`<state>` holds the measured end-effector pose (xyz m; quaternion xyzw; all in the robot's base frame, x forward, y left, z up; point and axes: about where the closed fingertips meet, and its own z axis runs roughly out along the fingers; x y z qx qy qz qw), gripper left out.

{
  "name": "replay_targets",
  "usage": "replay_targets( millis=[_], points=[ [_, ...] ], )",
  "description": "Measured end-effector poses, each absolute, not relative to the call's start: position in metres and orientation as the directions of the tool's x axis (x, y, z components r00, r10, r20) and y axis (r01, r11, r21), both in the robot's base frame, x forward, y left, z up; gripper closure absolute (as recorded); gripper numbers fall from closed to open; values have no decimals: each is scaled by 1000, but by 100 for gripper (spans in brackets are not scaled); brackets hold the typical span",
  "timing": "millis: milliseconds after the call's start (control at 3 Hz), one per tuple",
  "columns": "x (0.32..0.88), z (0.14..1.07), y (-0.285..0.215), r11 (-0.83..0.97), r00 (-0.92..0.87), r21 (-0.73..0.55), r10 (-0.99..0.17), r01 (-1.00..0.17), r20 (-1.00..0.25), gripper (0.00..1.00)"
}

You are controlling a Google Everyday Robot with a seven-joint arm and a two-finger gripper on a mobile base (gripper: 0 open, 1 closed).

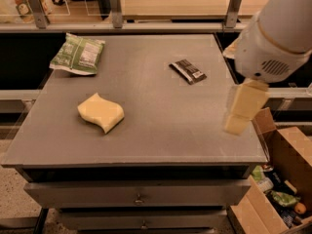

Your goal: Move sponge near green jalapeno chip bag

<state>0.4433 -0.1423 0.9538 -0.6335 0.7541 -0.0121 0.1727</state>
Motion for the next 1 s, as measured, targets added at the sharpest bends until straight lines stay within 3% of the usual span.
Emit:
replay_targets(
  millis=[667, 1000],
  points=[
    [459, 913, -40, 145, -77, -180, -937, -973, -340, 0],
    [459, 912, -38, 146, -78, -177, -936, -973, -342, 0]
  ],
)
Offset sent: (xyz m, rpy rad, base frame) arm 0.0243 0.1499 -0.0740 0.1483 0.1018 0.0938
